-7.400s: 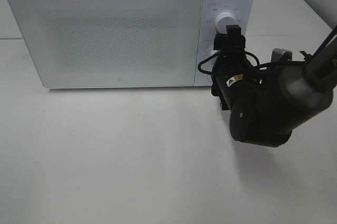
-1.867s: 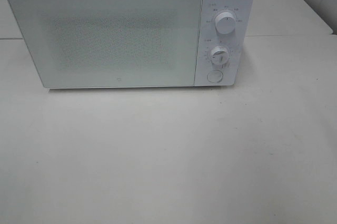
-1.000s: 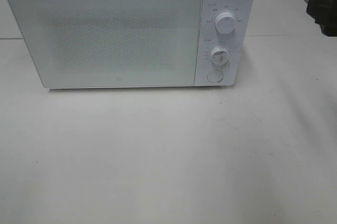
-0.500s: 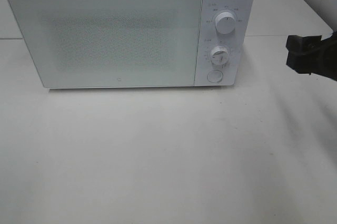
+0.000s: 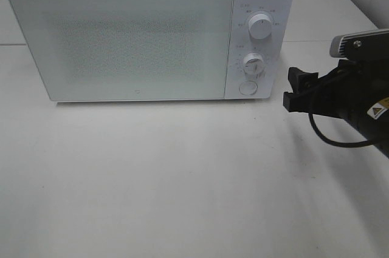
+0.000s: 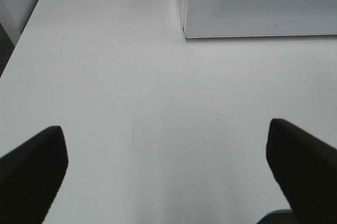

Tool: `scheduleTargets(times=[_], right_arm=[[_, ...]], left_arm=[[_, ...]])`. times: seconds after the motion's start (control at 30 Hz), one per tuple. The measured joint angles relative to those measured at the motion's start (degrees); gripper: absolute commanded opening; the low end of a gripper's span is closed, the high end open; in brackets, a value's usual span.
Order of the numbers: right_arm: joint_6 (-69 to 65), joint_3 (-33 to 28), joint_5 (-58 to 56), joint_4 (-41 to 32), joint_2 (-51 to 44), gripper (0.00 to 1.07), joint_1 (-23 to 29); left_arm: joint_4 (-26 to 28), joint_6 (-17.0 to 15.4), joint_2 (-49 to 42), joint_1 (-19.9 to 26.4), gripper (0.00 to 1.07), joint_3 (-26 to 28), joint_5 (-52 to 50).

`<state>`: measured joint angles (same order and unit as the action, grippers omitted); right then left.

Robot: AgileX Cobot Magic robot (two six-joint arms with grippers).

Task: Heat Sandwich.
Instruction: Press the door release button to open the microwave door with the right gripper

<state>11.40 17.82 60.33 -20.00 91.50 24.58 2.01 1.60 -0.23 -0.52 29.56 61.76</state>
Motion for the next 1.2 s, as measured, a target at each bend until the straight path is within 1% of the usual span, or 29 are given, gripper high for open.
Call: scheduleTargets(times=[0.03, 0.07, 0.13, 0.17, 0.2, 0.27, 0.3, 0.33, 0.43, 0.47, 0.5, 0.6, 0.73, 1.0, 1.13, 1.2], right_arm=[[0.0, 0.0, 0.0, 0.0, 0.0, 0.76, 0.0], [0.0, 0.0, 1.9, -1.9, 1.8, 0.76, 1.7], [0.0, 0.1, 3.7, -3.7, 3.4, 0.76, 3.3], [0.0, 0.1, 5.3, -5.3, 4.9, 0.76, 5.2], [0.0, 0.1, 5.3, -5.3, 4.9, 0.76, 5.2], [0.0, 0.1, 6.8, -6.6, 6.4, 0.76, 6.9], [0.0, 0.2, 7.3, -7.8, 7.7, 0.76, 8.8], [0.0, 0.2, 7.3, -7.8, 7.7, 0.76, 8.8], [-0.1, 1.0, 7.7, -9.4, 9.1, 0.76, 11.2], [-0.2, 1.7, 7.8, -10.8, 9.9, 0.76, 13.0], [-0.2, 1.7, 7.8, -10.8, 9.9, 0.76, 13.0], [-0.2, 2.6, 7.8, -14.3, 11.4, 0.76, 16.2], [-0.2, 2.8, 7.8, -16.3, 12.1, 0.76, 18.0], [-1.0, 2.8, 7.8, -17.8, 12.1, 0.76, 18.2], [-5.8, 2.8, 7.8, -17.9, 12.1, 0.76, 18.2], [-12.8, 2.8, 7.8, -18.2, 12.1, 0.76, 18.2]], left_arm=[[0.0, 0.0, 0.0, 0.0, 0.98, 0.0, 0.0], [0.0, 0.0, 0.0, 0.0, 0.98, 0.0, 0.0], [0.0, 0.0, 0.0, 0.0, 0.98, 0.0, 0.0], [0.0, 0.0, 0.0, 0.0, 0.98, 0.0, 0.0], [0.0, 0.0, 0.0, 0.0, 0.98, 0.0, 0.0], [0.0, 0.0, 0.0, 0.0, 0.98, 0.0, 0.0], [0.0, 0.0, 0.0, 0.0, 0.98, 0.0, 0.0], [0.0, 0.0, 0.0, 0.0, 0.98, 0.0, 0.0], [0.0, 0.0, 0.0, 0.0, 0.98, 0.0, 0.0], [0.0, 0.0, 0.0, 0.0, 0.98, 0.0, 0.0], [0.0, 0.0, 0.0, 0.0, 0.98, 0.0, 0.0], [0.0, 0.0, 0.0, 0.0, 0.98, 0.0, 0.0], [0.0, 0.0, 0.0, 0.0, 0.98, 0.0, 0.0], [0.0, 0.0, 0.0, 0.0, 0.98, 0.0, 0.0], [0.0, 0.0, 0.0, 0.0, 0.98, 0.0, 0.0], [0.0, 0.0, 0.0, 0.0, 0.98, 0.0, 0.0]])
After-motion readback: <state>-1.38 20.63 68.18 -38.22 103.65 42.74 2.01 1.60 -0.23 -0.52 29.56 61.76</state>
